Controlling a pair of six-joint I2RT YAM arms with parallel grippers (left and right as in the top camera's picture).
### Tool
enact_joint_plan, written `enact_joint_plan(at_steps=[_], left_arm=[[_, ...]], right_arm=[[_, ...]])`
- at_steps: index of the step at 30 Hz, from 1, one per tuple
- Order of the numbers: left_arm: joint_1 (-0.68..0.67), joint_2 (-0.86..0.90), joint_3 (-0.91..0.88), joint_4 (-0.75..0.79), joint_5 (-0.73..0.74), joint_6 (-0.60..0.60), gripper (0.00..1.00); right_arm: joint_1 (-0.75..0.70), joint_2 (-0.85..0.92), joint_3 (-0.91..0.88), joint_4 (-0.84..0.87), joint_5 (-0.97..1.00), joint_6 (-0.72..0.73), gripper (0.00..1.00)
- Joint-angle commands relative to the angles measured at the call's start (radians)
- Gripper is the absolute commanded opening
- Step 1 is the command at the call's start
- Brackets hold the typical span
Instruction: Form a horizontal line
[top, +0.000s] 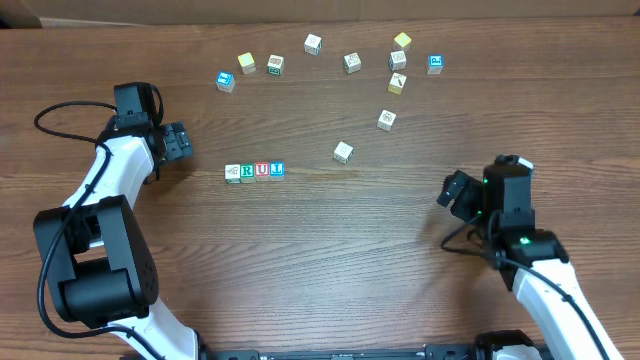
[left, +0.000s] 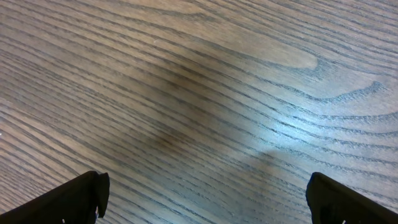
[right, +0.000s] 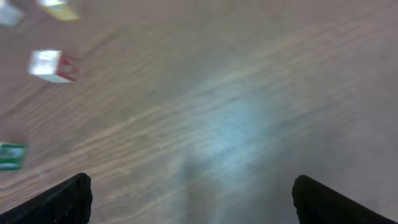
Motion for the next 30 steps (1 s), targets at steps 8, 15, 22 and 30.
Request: enact_joint_plan(at_steps=[8,15,22,30], left_arm=[[-0.003,0.004,-0.007,0.0,-0.014,-0.004,1.0],[-0.003,0.004,-0.007,0.001,-0.013,-0.004,1.0],[-0.003,0.004,-0.007,0.0,-0.014,-0.004,1.0],[-0.003,0.004,-0.007,0.001,-0.013,-0.004,1.0]], right_arm=[[0.005,-0.122,-0.185,0.423,-0.264,-0.323,1.0],[0.005,-0.2,-0.316,0.589,-0.291,-0.319,1.0],[0.005,-0.304,-0.42,0.673,-0.296,-0.319,1.0],[0.005,-0.417,-0.503,0.719,-0.297,-0.314,1.0]])
